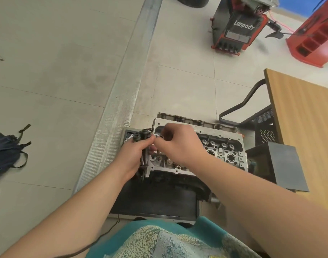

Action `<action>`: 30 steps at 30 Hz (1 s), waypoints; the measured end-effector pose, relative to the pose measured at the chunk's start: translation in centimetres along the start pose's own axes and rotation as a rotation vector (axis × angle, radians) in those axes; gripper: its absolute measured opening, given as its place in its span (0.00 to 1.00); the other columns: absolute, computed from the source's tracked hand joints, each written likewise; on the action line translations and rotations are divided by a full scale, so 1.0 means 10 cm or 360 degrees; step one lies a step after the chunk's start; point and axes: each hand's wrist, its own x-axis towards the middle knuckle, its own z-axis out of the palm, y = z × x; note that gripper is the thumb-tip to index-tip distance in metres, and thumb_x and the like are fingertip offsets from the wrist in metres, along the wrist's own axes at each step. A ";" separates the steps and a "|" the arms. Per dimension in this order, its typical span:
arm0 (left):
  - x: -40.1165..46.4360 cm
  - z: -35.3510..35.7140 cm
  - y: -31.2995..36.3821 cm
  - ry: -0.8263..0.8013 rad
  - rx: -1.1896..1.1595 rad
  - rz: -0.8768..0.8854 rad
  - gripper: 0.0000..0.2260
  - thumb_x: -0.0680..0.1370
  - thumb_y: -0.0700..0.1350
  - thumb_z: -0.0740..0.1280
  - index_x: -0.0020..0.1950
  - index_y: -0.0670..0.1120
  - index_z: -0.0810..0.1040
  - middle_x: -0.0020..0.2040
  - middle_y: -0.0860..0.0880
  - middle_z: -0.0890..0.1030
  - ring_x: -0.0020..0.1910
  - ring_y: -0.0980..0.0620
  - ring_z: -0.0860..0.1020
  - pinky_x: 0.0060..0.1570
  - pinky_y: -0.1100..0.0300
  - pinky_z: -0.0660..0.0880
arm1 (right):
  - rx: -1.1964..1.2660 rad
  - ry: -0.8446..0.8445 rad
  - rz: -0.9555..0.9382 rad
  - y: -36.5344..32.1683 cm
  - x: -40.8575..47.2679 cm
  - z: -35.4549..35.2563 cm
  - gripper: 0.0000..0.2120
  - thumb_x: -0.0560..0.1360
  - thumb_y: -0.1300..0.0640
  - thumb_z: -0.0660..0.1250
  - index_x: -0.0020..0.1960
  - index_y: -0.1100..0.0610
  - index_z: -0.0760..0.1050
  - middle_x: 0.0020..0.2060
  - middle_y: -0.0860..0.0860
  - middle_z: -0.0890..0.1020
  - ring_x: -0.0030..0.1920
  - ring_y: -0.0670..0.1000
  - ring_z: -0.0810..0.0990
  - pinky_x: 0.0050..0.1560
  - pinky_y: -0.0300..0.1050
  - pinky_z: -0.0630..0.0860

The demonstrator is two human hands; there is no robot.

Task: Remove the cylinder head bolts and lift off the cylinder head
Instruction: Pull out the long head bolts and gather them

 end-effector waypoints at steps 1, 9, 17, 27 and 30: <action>0.01 0.06 0.03 -0.0120 -0.0014 0.0019 0.08 0.81 0.44 0.71 0.54 0.43 0.89 0.50 0.38 0.87 0.50 0.43 0.86 0.51 0.47 0.82 | -0.0041 -0.0084 -0.0025 -0.02 0.05 -0.09 0.11 0.71 0.42 0.67 0.37 0.48 0.76 0.27 0.44 0.80 0.28 0.43 0.78 0.29 0.39 0.72; 0.04 0.45 0.03 -0.0302 -0.0803 -0.0441 0.14 0.76 0.53 0.69 0.46 0.43 0.86 0.34 0.46 0.74 0.31 0.48 0.72 0.36 0.53 0.75 | 0.0105 0.0044 0.0092 0.31 0.09 -0.21 0.17 0.80 0.35 0.64 0.47 0.47 0.80 0.34 0.43 0.81 0.35 0.42 0.78 0.36 0.45 0.74; 0.09 0.43 -0.08 -0.0127 -0.0893 -0.0500 0.12 0.72 0.42 0.61 0.50 0.42 0.81 0.40 0.44 0.78 0.36 0.46 0.76 0.47 0.49 0.74 | -0.0736 -0.0314 0.0418 1.00 -0.26 0.23 0.17 0.78 0.38 0.63 0.53 0.50 0.80 0.41 0.48 0.81 0.44 0.55 0.82 0.41 0.47 0.78; 0.11 0.51 -0.02 -0.0156 -0.0601 -0.0469 0.07 0.83 0.36 0.62 0.58 0.42 0.79 0.46 0.42 0.85 0.42 0.45 0.85 0.53 0.46 0.81 | -0.0940 -0.0111 0.0445 0.96 -0.15 0.46 0.17 0.77 0.42 0.67 0.36 0.51 0.70 0.32 0.48 0.76 0.31 0.52 0.74 0.31 0.43 0.61; 0.14 0.53 -0.04 -0.0182 -0.0567 -0.0439 0.08 0.84 0.35 0.61 0.60 0.41 0.78 0.51 0.41 0.87 0.48 0.44 0.87 0.55 0.46 0.83 | -0.0939 -0.0092 0.0449 0.96 -0.12 0.49 0.20 0.78 0.42 0.66 0.34 0.52 0.68 0.31 0.49 0.75 0.30 0.52 0.72 0.31 0.43 0.61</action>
